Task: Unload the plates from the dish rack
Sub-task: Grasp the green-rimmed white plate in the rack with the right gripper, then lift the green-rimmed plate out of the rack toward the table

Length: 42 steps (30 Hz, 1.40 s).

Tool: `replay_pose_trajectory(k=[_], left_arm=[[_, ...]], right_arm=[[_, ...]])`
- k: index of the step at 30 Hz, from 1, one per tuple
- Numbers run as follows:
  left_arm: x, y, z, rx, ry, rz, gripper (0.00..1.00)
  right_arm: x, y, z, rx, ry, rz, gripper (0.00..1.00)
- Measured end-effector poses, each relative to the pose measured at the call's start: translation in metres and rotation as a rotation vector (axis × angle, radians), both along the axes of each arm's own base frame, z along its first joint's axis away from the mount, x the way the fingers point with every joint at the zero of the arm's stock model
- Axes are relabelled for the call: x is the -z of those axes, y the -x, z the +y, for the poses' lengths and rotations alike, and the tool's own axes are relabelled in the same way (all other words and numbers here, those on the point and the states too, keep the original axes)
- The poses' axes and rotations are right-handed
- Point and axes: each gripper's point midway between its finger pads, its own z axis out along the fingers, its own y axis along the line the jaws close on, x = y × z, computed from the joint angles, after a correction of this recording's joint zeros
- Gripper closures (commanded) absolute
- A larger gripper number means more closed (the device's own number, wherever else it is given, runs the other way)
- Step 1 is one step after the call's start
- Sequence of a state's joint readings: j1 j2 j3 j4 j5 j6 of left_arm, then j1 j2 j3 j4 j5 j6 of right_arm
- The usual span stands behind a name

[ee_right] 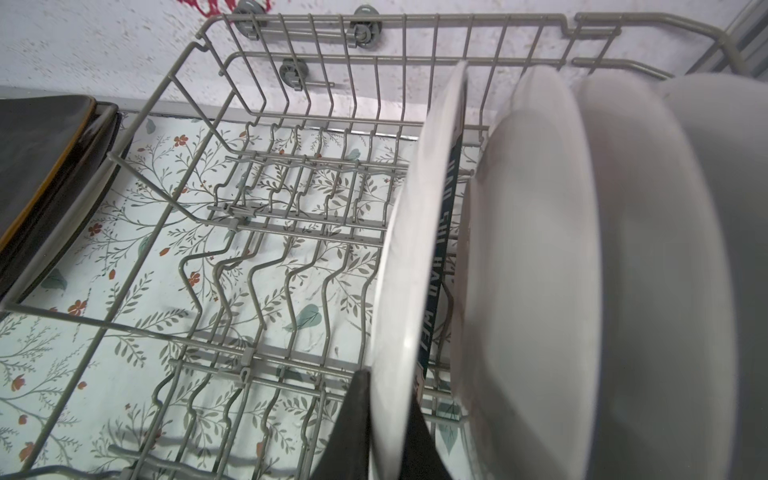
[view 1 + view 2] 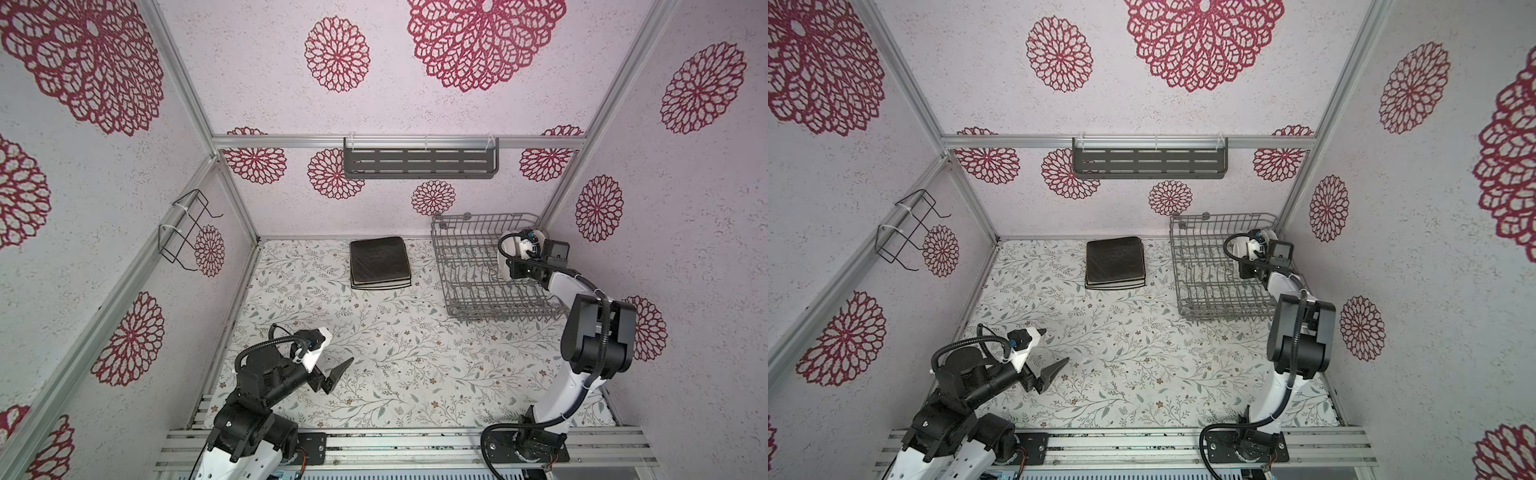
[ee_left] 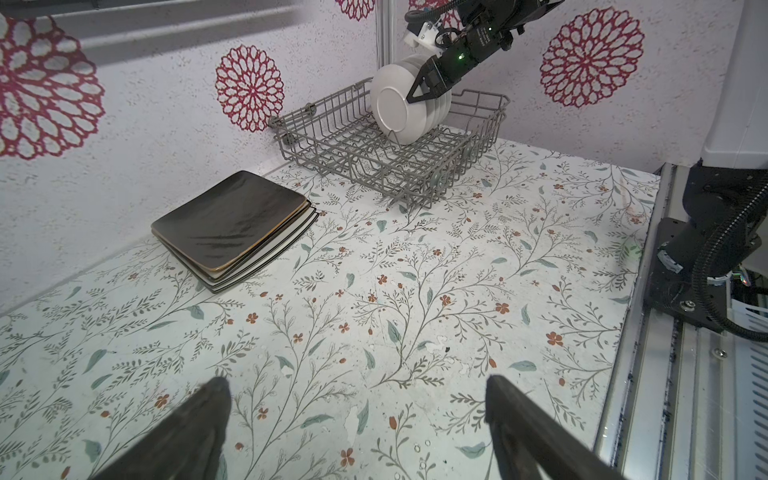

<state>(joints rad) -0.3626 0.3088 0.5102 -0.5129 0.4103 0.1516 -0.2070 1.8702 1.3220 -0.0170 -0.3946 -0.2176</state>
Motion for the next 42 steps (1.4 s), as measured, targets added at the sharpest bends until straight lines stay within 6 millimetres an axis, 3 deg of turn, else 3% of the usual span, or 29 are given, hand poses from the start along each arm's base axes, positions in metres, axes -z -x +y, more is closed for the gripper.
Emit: replay_pose_trajectory(k=[11,30,35,42], left_arm=[[-0.003,0.003,0.0,0.007,0.004,-0.02,0.03],[-0.003,0.004,0.0,0.011,0.003,-0.035,0.03],[-0.001,0.004,0.0,0.01,0.001,-0.032,0.03],[-0.004,0.006,0.001,0.009,0.006,-0.045,0.03]], right_arm=[[-0.002,0.002,0.007,-0.03,-0.025,0.002,0.94],[-0.038,0.01,0.02,-0.089,-0.061,-0.04,0.99],[-0.059,0.017,0.028,-0.122,-0.079,-0.072,0.99],[-0.118,0.036,0.049,-0.185,-0.053,-0.2,1.0]])
